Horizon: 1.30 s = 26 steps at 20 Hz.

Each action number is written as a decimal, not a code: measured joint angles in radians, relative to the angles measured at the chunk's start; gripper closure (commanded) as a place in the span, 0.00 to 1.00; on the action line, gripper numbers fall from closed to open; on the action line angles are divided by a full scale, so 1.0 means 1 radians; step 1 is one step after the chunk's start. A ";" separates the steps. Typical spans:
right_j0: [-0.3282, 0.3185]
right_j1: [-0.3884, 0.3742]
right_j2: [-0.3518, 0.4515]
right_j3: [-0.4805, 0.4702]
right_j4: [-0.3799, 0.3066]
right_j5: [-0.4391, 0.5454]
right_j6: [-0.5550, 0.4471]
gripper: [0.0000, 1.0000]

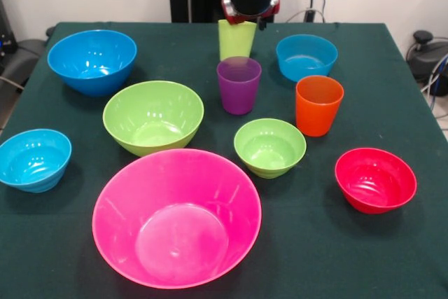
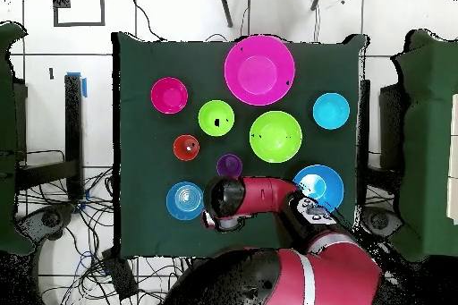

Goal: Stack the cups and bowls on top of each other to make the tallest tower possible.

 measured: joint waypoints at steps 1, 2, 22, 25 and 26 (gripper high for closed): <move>0.000 0.000 0.000 0.000 0.000 0.000 0.000 0.00; 0.000 0.000 0.000 0.000 0.000 0.000 0.000 0.00; 0.000 -0.012 -0.001 0.001 0.000 0.000 0.000 1.00; 0.000 -0.012 -0.001 0.001 0.000 0.000 0.000 1.00; 0.000 -0.012 -0.001 0.001 0.000 0.000 0.000 1.00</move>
